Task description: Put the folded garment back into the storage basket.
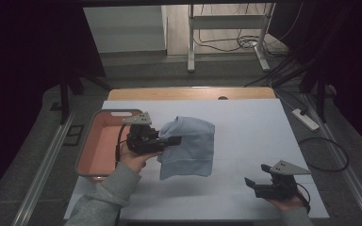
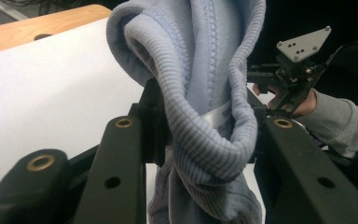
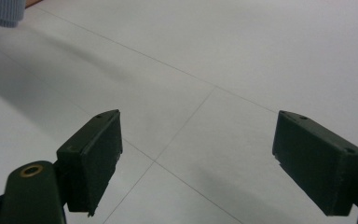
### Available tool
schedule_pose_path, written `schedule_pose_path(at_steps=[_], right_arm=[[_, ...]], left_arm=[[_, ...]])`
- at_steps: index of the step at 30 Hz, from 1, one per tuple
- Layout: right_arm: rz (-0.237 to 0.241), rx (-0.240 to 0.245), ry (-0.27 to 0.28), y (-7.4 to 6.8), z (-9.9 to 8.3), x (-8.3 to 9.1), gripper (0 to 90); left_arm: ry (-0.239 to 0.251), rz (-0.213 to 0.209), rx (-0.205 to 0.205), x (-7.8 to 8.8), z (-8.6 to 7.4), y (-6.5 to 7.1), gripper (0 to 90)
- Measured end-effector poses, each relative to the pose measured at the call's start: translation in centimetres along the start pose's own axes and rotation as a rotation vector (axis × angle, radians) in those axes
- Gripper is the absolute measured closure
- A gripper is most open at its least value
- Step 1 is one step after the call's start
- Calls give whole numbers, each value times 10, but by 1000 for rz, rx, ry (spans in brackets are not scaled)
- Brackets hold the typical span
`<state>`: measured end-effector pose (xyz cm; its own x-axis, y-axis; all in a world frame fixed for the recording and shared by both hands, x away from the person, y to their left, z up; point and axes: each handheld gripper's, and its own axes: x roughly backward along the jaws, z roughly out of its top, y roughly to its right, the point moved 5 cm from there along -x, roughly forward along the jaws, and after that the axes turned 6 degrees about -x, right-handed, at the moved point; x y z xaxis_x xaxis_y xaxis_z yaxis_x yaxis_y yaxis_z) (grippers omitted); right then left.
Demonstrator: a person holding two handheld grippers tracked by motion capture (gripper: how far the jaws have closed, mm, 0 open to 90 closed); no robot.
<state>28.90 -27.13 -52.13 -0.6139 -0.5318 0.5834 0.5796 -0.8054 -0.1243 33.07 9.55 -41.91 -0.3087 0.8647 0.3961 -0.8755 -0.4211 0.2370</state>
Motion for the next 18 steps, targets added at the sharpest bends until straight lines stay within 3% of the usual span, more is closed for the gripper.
schedule_pose_path(at_steps=[6,18], right_arm=[[-1,-1,0,0,0,0,164],[-7,-5,1,1,0,1,163]], left_arm=[[17,12,6,13,2,-4,632],[39,75,16,49,3,-16,632]])
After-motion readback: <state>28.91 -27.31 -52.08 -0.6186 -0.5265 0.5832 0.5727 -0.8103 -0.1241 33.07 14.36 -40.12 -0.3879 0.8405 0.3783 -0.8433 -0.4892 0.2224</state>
